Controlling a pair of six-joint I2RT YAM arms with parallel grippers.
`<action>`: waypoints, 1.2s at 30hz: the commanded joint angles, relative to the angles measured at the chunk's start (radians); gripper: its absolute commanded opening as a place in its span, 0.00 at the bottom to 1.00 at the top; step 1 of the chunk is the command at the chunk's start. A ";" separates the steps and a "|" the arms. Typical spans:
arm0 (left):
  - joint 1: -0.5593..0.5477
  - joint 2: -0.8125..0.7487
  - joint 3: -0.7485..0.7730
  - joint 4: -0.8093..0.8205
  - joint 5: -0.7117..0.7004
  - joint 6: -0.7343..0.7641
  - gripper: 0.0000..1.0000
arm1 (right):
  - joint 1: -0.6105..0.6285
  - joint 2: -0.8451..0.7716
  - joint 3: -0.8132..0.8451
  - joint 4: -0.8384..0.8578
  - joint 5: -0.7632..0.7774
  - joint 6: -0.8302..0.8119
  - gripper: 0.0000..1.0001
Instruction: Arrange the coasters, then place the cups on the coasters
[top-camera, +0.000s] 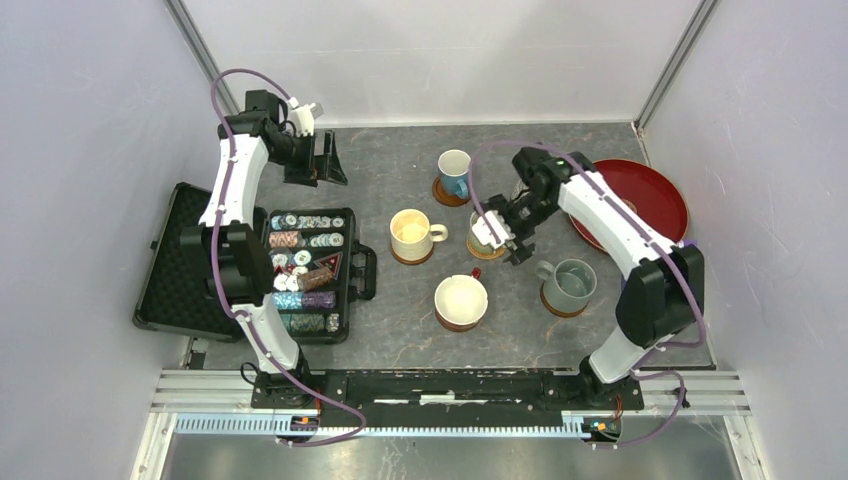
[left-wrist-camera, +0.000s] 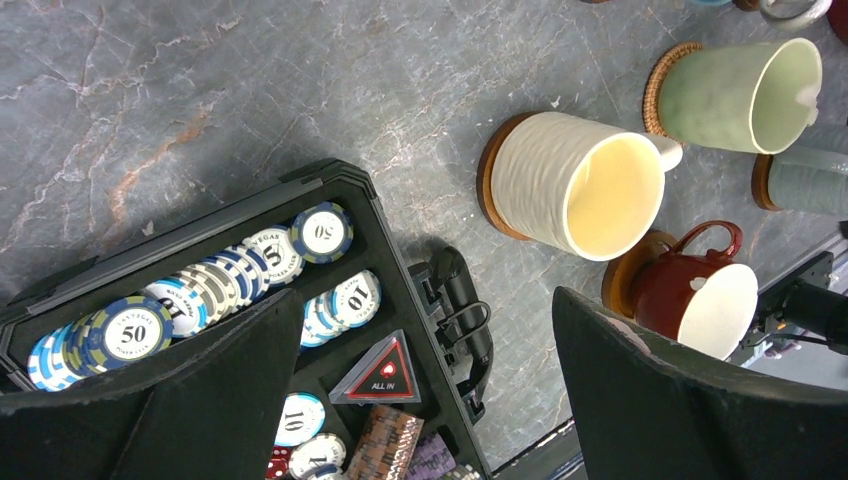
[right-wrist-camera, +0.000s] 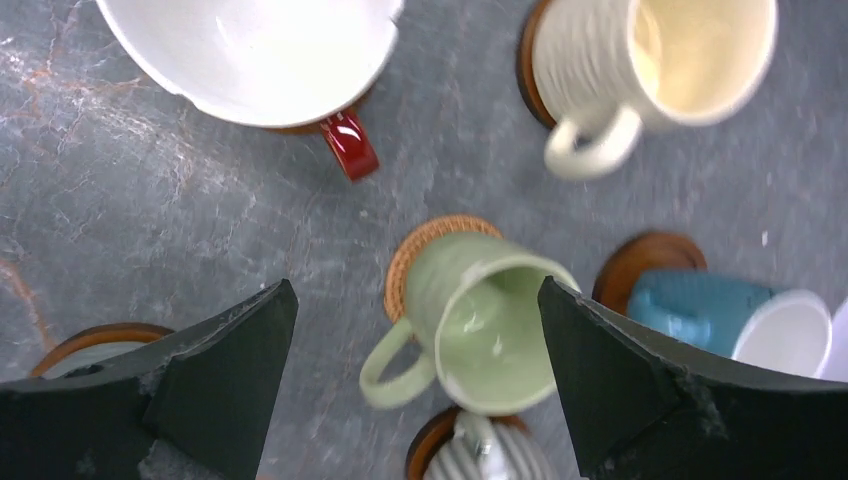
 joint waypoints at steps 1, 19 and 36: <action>-0.006 -0.008 0.057 0.007 0.005 0.061 1.00 | -0.101 -0.083 0.053 -0.011 -0.079 0.163 0.98; -0.057 0.010 0.076 0.007 -0.002 0.062 1.00 | -0.602 -0.457 -0.364 -0.013 0.110 0.071 0.98; -0.097 0.021 0.103 0.007 -0.028 0.053 1.00 | -0.913 -0.445 -0.609 0.003 0.131 -0.199 0.83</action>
